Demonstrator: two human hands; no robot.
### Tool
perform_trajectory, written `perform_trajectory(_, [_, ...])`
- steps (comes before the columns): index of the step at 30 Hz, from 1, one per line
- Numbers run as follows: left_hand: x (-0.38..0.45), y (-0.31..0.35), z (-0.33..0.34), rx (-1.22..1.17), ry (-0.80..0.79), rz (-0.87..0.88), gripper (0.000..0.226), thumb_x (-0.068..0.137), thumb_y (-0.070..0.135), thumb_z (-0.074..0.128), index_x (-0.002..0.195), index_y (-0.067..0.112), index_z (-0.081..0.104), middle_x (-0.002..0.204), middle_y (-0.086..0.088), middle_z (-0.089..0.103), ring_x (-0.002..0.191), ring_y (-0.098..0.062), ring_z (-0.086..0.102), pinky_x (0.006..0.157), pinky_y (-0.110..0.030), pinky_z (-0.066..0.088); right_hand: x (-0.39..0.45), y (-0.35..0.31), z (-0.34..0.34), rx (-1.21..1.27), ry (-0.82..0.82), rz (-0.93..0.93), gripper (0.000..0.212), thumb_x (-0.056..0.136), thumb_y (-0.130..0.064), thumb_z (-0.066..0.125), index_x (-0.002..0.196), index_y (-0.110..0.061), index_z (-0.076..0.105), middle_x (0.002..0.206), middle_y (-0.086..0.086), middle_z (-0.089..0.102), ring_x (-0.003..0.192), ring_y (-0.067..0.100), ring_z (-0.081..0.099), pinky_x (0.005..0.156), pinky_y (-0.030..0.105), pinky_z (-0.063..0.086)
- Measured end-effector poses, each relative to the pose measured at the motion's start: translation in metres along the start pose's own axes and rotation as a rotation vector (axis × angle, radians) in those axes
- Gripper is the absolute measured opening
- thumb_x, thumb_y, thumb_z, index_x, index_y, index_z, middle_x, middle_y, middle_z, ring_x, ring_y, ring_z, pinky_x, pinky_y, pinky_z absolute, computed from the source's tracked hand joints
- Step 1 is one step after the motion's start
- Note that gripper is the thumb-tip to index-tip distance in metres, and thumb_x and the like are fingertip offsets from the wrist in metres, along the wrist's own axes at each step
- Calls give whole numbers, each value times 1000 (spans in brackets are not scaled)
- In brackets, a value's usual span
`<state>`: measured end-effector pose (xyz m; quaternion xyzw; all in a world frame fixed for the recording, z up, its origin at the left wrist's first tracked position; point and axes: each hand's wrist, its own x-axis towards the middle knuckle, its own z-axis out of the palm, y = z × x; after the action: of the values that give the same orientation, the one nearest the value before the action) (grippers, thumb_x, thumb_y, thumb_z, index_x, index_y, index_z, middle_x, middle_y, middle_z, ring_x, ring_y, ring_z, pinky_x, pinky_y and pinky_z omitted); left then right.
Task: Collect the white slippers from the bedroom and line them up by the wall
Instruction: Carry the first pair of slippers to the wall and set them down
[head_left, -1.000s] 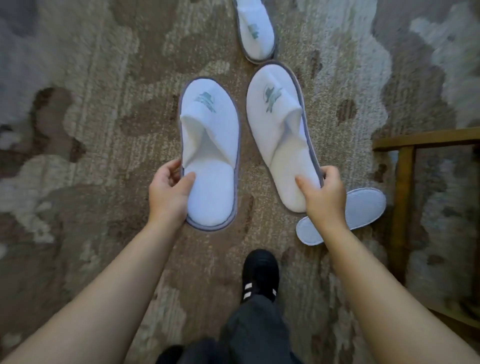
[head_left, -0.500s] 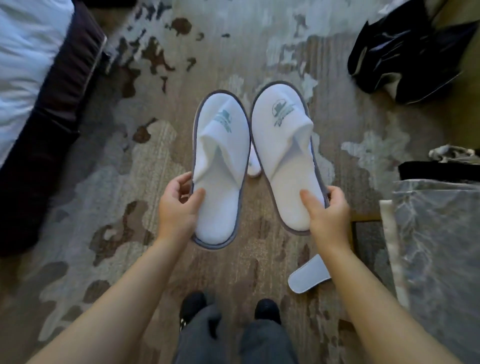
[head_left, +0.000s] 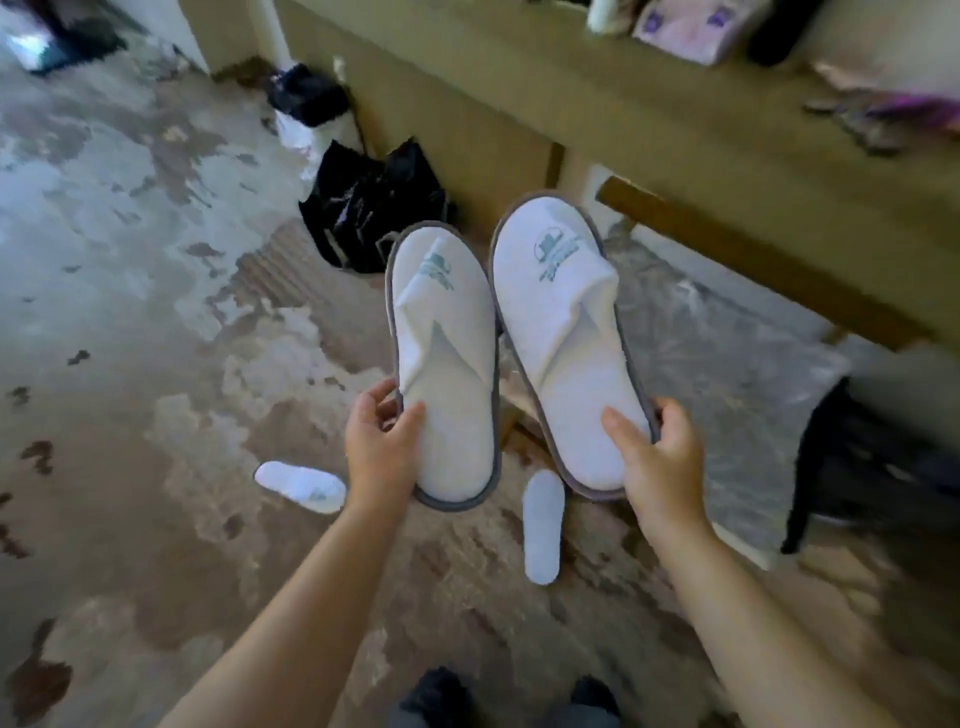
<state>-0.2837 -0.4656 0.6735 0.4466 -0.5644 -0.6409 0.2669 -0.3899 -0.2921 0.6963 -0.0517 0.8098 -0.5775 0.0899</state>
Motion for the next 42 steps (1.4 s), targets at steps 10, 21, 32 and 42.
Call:
perform_trajectory(10, [-200, 15, 184, 227, -765, 122, 16, 81, 16, 51, 92, 26, 58, 74, 10, 60, 66, -8, 58, 44, -15, 45, -138, 29, -270, 72, 724, 144, 19, 79, -19, 62, 93, -14, 49, 78, -8, 52, 70, 7, 51, 52, 25, 37])
perform_trajectory(21, [-586, -57, 272, 409, -1390, 234, 37, 83, 19, 54, 119, 14, 46, 105, -2, 55, 95, -21, 54, 76, -37, 46, -435, 110, -520, 52, 1379, 309, 21, 79, -20, 62, 92, -16, 46, 78, -11, 49, 70, 5, 49, 51, 23, 38])
perform_trajectory(32, [-850, -140, 321, 519, -1832, 195, 39, 82, 16, 56, 119, 13, 46, 118, -9, 55, 103, -25, 53, 88, -44, 48, -596, 199, -647, 141, 1839, 421, 16, 79, -16, 63, 85, -14, 48, 75, -8, 52, 68, 6, 52, 51, 22, 38])
perform_trajectory(42, [-1100, -195, 448, 550, -2003, 112, 41, 84, 7, 52, 124, 6, 42, 123, -13, 52, 99, -21, 49, 84, -35, 44, -657, 274, -865, 76, 2091, 488, 19, 78, -14, 64, 88, -14, 48, 76, -12, 50, 67, 2, 49, 47, 9, 42])
